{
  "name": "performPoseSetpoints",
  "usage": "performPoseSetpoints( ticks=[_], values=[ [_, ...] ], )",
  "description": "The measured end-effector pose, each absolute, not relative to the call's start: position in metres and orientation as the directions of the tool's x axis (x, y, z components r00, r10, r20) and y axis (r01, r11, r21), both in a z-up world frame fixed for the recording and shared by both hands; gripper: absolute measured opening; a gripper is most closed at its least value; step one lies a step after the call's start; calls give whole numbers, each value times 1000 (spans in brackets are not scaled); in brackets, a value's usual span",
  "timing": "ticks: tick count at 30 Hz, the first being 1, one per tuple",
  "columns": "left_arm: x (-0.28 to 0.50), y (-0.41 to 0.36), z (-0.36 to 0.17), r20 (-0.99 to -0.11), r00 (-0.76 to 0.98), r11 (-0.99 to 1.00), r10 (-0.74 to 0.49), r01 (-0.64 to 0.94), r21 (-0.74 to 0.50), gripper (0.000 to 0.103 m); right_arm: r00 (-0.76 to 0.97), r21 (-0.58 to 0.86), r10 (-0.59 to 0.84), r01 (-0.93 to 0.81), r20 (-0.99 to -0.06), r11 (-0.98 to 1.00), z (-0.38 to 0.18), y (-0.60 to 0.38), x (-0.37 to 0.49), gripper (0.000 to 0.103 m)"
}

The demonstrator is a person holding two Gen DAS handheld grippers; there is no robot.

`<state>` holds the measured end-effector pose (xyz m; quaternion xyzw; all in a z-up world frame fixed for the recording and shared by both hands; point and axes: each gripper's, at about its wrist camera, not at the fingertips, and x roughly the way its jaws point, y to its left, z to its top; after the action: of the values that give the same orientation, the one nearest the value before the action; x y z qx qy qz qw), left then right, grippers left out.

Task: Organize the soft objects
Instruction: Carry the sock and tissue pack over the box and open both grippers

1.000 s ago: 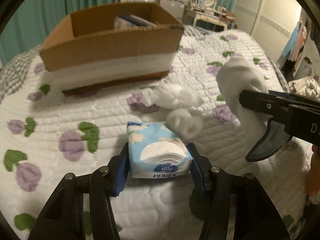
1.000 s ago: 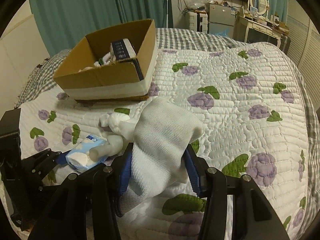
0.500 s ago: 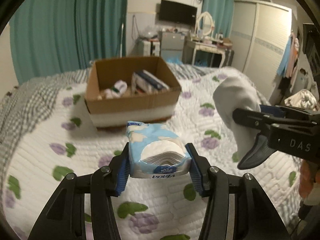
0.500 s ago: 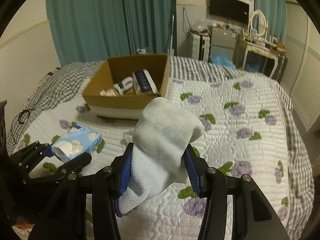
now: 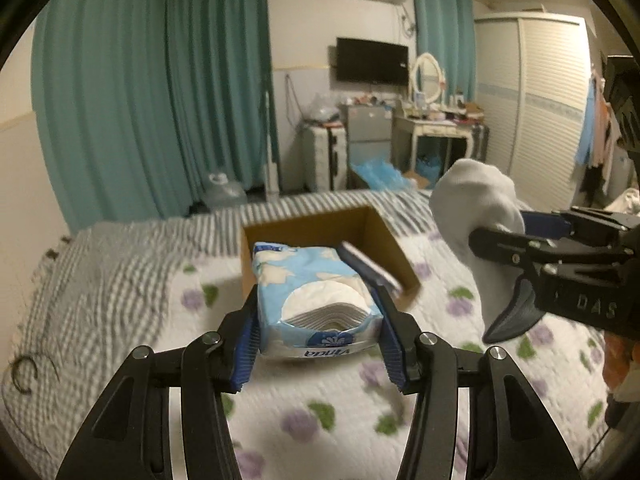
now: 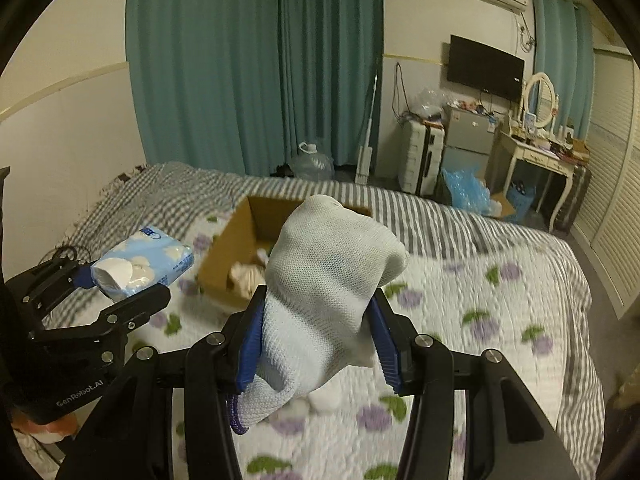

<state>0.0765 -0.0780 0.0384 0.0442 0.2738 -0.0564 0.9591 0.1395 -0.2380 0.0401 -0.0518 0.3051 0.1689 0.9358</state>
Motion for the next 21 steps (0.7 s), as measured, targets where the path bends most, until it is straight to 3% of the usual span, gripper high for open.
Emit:
performPoseSetpoints(
  ticks=[4,11,18,21],
  values=[
    [116,-72,43,-508,859,992,-68,113,59,51,765,-20,284,-361,-577,932,47,-222,175,48],
    [196,-58,10,-564,821,991,-83,128,41,52,752,-47,266,-366,-603,930,22,-205,246,48],
    [229,-69,-32,-571,816,977,-84,179,112,59,720,-26,272,-373,-639,927,-15,-199,305,48],
    [234,-66,-38,-580,810,983,-88,164,79,60,708,-21,277,-382,-650,924,-25,-198,319,48]
  ],
)
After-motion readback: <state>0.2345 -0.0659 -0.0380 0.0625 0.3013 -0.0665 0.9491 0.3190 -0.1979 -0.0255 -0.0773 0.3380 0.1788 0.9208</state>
